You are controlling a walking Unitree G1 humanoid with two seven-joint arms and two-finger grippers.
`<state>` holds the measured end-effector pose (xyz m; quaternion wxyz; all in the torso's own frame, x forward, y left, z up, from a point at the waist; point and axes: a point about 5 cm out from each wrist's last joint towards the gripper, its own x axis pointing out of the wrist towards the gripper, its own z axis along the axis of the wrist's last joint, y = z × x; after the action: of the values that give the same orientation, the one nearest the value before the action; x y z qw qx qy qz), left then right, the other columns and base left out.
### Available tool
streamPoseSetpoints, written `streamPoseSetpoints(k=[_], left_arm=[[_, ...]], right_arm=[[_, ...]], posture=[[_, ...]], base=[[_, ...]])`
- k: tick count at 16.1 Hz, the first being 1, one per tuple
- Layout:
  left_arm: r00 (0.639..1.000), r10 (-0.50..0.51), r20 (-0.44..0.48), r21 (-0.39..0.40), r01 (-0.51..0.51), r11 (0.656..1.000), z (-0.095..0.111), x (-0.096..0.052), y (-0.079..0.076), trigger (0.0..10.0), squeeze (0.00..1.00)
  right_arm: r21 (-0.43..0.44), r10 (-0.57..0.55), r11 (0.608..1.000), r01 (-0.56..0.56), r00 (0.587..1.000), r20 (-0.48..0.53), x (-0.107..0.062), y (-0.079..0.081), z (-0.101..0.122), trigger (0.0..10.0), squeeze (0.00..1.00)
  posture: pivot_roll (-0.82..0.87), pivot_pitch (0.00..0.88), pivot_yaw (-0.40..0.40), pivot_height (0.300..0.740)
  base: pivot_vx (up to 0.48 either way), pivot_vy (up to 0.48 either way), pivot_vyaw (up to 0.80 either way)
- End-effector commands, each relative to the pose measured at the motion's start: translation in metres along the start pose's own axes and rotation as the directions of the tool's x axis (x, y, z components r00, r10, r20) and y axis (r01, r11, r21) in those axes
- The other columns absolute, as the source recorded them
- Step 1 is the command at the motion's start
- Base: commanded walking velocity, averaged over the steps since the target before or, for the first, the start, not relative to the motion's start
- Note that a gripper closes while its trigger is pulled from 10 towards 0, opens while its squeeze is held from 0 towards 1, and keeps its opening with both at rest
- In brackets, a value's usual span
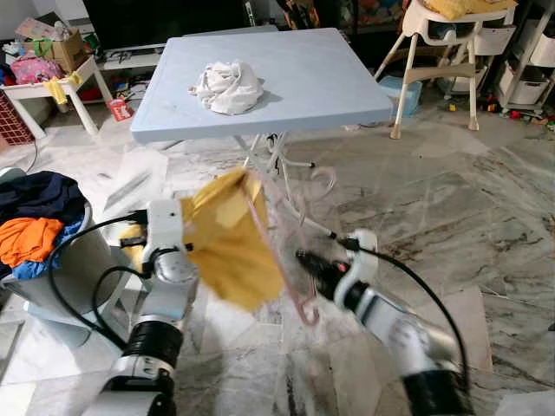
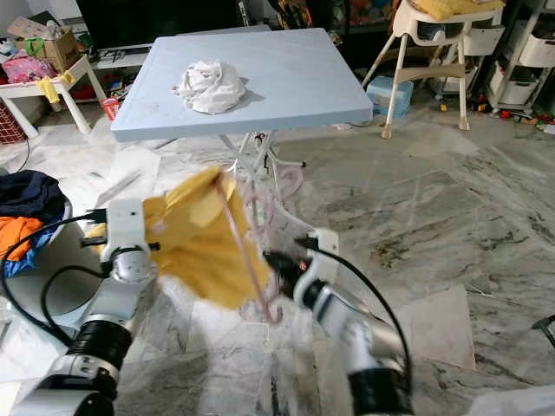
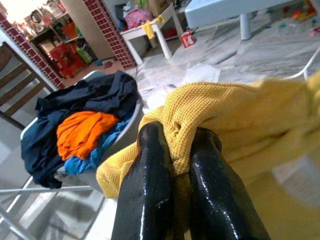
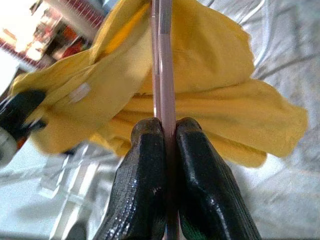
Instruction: Hang hanger
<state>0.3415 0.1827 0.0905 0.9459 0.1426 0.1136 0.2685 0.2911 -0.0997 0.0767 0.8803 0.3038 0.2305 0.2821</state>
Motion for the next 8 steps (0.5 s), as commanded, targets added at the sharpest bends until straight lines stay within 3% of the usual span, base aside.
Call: streamPoseSetpoints(k=[1,3,6,8], left_arm=[[0.999,0.035,0.027,-0.014,-0.034,0.999,0.007,0.005,0.006,10.0,0.00],[0.997,0.049,0.051,-0.005,-0.049,0.999,0.010,0.010,0.010,10.0,0.00],[0.996,0.045,0.084,-0.005,-0.044,0.999,0.017,0.013,0.012,10.0,0.00],[0.993,0.045,0.111,-0.013,-0.044,0.999,0.022,0.017,0.015,10.0,0.00]], right_arm=[[-0.008,0.104,0.995,-0.104,0.994,-0.021,0.000,0.015,0.002,10.0,0.00],[0.006,0.181,0.983,-0.182,0.974,-0.136,-0.008,0.022,-0.007,10.0,0.00],[-0.005,0.264,0.963,-0.269,0.948,-0.181,-0.012,0.032,-0.013,10.0,0.00],[-0.020,0.244,0.968,-0.252,0.951,-0.189,-0.014,0.030,-0.014,10.0,0.00]], posture=[[0.04,0.000,0.050,0.740],[0.04,0.000,0.049,0.740],[0.04,0.000,0.050,0.740],[0.05,0.004,0.052,0.740]], base=[[0.000,0.000,0.00],[0.000,0.000,0.00],[0.000,0.000,0.00],[0.000,0.000,0.00]])
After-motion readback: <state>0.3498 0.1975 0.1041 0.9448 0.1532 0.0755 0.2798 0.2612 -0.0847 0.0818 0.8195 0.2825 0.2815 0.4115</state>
